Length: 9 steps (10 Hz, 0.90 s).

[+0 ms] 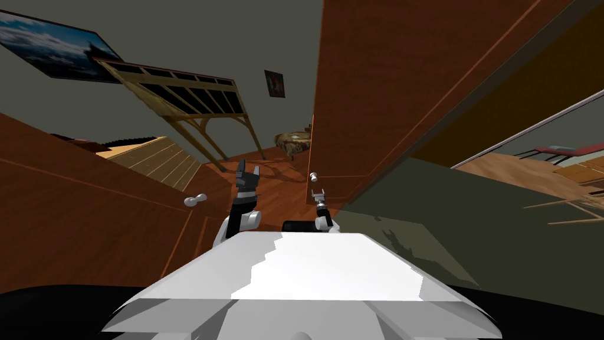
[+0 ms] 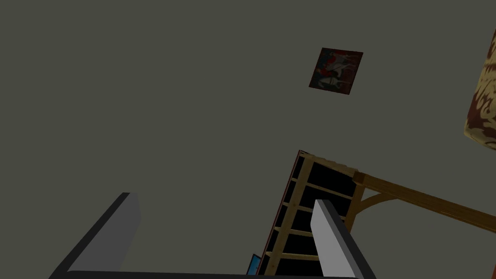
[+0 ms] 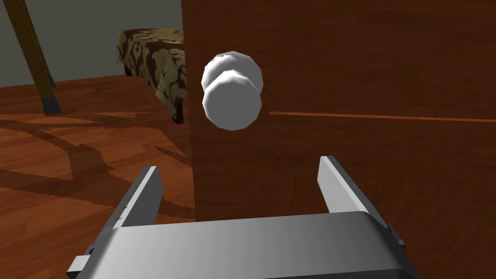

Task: Push the door open

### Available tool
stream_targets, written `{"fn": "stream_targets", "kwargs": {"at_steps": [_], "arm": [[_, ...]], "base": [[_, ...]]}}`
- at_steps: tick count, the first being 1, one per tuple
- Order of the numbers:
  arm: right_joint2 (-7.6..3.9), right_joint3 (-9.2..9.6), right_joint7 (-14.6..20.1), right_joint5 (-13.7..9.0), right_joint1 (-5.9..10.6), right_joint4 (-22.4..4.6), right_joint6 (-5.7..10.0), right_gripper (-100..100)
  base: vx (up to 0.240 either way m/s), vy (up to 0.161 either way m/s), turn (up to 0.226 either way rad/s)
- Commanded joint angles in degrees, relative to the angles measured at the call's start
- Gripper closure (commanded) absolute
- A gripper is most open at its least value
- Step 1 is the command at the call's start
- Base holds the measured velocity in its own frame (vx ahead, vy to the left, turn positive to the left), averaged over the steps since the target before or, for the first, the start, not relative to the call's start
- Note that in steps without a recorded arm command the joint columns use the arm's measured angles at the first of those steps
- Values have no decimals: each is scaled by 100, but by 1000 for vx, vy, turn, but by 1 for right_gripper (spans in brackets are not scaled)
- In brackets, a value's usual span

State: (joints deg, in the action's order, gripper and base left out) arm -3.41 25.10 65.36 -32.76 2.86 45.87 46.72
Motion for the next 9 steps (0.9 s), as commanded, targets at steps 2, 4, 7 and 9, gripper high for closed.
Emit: {"fn": "stream_targets", "kwargs": {"at_steps": [2, 4, 7, 9], "arm": [[25, -71, 267, -123, -4, -13, 13, -100], [32, -78, 298, -137, 14, -47, 23, -100], [-40, -117, 344, -161, 44, -94, 52, -100], [-48, -143, 358, -175, 64, -121, 66, -100]], "base": [[-59, 1, 104], [-34, 1, 58], [178, 13, 29], [240, -15, 30]]}}
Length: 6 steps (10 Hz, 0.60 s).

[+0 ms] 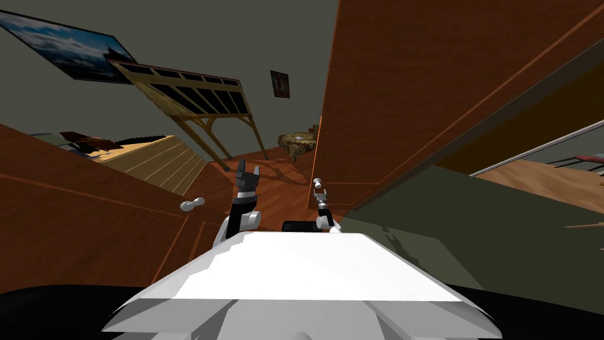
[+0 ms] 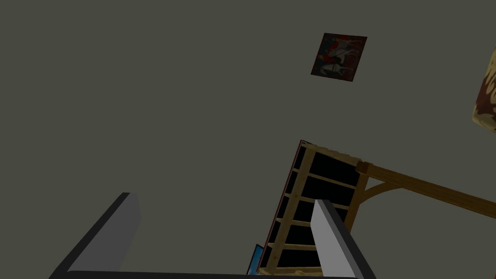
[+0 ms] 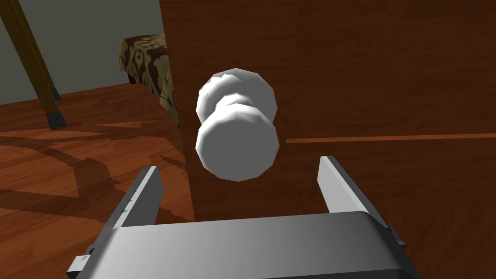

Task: Push the door open

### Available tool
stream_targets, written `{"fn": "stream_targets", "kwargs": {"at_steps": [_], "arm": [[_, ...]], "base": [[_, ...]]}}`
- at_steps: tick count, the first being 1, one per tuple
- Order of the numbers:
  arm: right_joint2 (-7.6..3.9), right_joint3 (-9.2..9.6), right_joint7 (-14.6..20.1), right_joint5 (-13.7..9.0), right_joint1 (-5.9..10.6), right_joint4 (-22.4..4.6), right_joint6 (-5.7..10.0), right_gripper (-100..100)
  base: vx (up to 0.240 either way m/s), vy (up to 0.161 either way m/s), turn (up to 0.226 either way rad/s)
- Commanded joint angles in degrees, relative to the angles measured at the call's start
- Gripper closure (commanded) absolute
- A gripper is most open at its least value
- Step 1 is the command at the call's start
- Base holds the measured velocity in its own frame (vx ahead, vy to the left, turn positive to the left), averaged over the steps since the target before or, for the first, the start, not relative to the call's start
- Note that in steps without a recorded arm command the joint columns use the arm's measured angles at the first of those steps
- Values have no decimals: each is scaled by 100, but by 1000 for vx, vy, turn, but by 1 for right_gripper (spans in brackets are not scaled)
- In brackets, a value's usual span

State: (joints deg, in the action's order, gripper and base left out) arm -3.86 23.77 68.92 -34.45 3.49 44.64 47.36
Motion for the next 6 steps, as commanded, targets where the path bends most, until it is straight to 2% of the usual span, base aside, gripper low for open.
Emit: {"fn": "stream_targets", "kwargs": {"at_steps": [1, 2, 3, 4, 6], "arm": [[2, -19, 7, -10, 9, -7, 8, -100], [16, -31, 13, -16, 17, -19, 14, -100], [7, -24, 11, -12, 15, -14, 11, -100], [7, -24, 11, -12, 15, -14, 11, 100], [7, -24, 11, -12, 15, -14, 11, 100]], "base": [[267, -29, 36], [208, 11, 25], [85, 8, 3], [-6, -1, 9], [-29, -1, 1]]}}
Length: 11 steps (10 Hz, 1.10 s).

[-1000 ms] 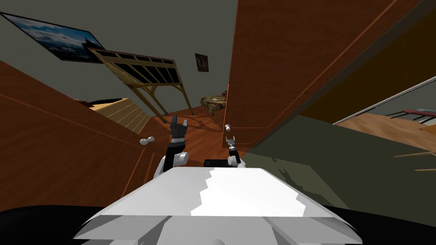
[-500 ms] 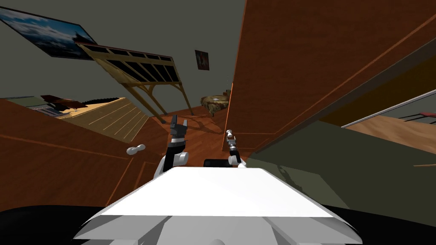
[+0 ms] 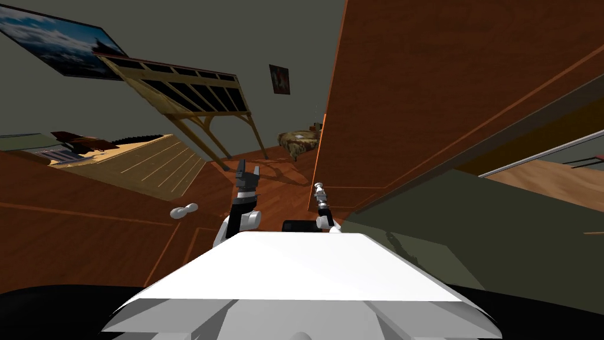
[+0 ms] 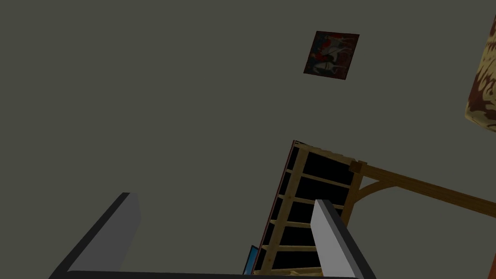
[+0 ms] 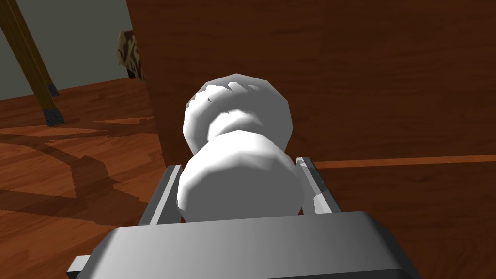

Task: Push the door open

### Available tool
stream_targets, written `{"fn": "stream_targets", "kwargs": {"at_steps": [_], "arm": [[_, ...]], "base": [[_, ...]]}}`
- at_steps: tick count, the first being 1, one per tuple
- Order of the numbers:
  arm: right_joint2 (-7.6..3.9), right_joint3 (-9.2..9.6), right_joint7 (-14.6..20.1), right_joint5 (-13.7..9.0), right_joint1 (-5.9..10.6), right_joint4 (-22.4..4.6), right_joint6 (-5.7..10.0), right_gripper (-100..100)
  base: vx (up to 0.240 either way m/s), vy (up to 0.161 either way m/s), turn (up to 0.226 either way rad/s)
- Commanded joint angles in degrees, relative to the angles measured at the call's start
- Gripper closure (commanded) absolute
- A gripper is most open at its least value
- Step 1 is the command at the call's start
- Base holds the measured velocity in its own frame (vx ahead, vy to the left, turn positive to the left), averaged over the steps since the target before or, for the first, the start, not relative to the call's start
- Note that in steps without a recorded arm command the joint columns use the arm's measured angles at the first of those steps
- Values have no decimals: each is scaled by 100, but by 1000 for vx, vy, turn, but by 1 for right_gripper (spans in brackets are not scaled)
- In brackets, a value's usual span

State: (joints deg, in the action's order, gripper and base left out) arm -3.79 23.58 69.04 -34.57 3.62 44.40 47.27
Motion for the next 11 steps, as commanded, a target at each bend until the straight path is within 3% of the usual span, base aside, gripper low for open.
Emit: {"fn": "stream_targets", "kwargs": {"at_steps": [1, 4, 8, 11], "arm": [[0, -4, 0, -1, 2, 10, 19, 100], [-22, -65, -19, -42, -10, -23, -2, 100], [-45, -205, -51, -125, 9, -39, 21, 100], [-38, -436, -105, -263, 41, -64, 58, 100]], "base": [[-20, -1, -1], [25, 12, -10], [152, 70, -44], [187, 91, -65]]}}
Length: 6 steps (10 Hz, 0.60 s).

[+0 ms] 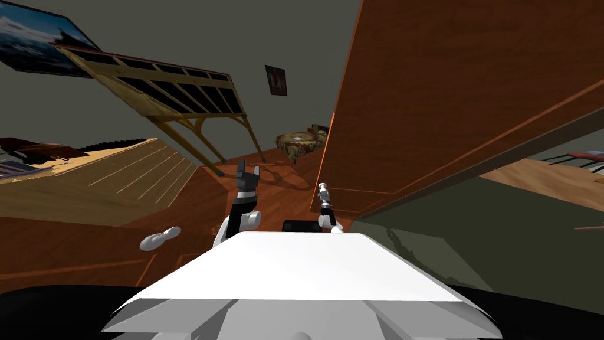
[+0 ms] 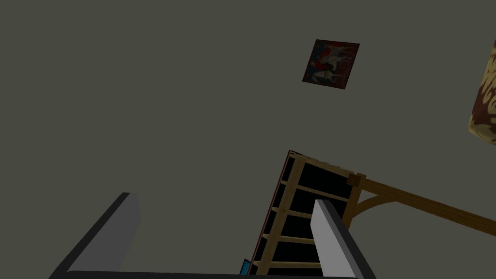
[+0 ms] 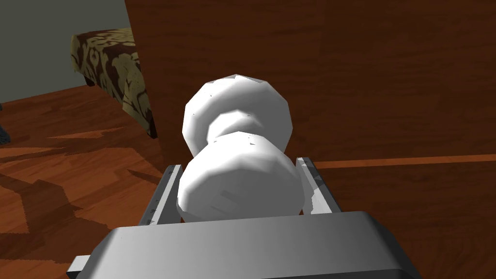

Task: Push the door open

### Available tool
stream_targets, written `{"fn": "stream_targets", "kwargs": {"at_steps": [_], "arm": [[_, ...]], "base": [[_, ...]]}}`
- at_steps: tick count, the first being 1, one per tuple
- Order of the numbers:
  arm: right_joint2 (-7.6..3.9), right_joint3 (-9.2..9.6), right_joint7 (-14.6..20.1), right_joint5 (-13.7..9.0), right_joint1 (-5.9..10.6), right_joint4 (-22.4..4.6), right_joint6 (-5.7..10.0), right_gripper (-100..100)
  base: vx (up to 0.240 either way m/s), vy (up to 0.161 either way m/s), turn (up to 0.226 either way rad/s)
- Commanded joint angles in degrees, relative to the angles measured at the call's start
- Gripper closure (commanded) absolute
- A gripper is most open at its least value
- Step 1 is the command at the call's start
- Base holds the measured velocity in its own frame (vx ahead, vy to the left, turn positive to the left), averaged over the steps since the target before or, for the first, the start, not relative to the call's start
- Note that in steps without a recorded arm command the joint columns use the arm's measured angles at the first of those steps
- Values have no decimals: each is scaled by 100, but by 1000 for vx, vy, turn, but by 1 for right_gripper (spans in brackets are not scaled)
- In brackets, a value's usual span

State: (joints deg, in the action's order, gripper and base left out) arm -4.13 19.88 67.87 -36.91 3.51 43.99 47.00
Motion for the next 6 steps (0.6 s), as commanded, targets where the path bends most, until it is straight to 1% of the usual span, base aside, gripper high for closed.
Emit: {"fn": "stream_targets", "kwargs": {"at_steps": [1, 3, 4, 5, 6], "arm": [[7, -126, -3, -64, 60, -30, 95, 100], [32, -218, -24, -119, 73, -40, 111, 100], [29, -182, -51, -103, 4, 17, 48, 100], [-10, -279, -74, -160, 18, 9, 77, 100], [-25, -327, -85, -190, 22, 2, 89, 100]], "base": [[205, 59, -67], [178, 77, -41], [77, 29, -21], [134, 16, -29], [170, 47, -56]]}}
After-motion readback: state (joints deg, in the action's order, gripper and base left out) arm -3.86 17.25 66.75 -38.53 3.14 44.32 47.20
